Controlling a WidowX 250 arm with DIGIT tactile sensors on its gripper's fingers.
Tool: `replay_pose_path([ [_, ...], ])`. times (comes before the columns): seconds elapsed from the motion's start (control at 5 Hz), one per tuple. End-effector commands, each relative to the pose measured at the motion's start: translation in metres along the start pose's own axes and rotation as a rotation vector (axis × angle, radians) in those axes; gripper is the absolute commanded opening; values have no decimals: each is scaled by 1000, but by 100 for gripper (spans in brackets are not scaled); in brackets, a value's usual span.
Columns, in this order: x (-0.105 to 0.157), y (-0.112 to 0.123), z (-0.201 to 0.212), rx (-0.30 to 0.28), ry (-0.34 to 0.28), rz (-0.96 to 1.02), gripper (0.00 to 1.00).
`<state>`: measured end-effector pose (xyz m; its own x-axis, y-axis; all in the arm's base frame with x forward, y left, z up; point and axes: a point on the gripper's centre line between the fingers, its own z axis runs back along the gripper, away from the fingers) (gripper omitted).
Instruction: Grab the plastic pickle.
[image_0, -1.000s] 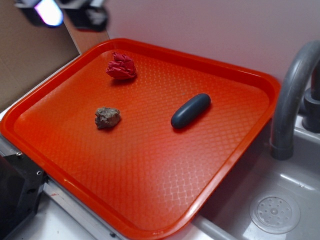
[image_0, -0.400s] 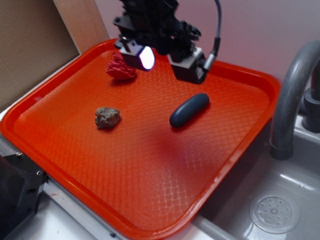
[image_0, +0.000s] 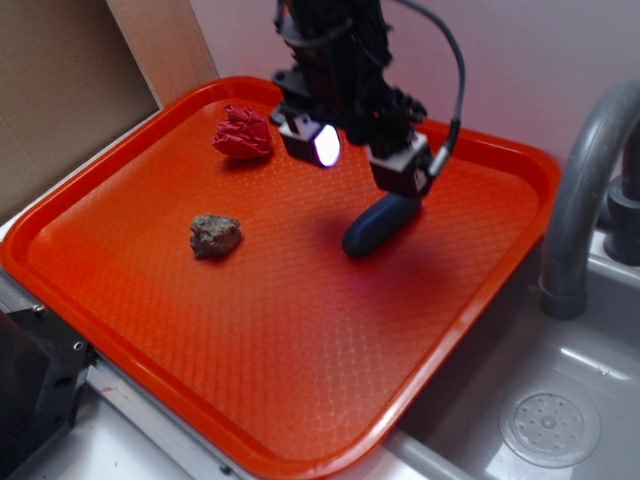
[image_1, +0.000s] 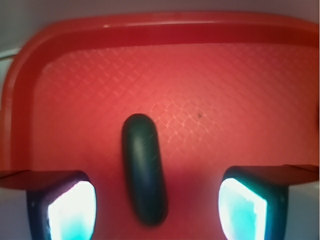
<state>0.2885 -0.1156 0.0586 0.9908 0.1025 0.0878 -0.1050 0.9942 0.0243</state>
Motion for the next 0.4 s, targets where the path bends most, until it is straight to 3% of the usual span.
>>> replay_pose_path([
  [0.0, 3, -10, -27, -88, 10, -167, 100],
  [0.2, -1, -15, -29, -124, 9, -233, 100],
])
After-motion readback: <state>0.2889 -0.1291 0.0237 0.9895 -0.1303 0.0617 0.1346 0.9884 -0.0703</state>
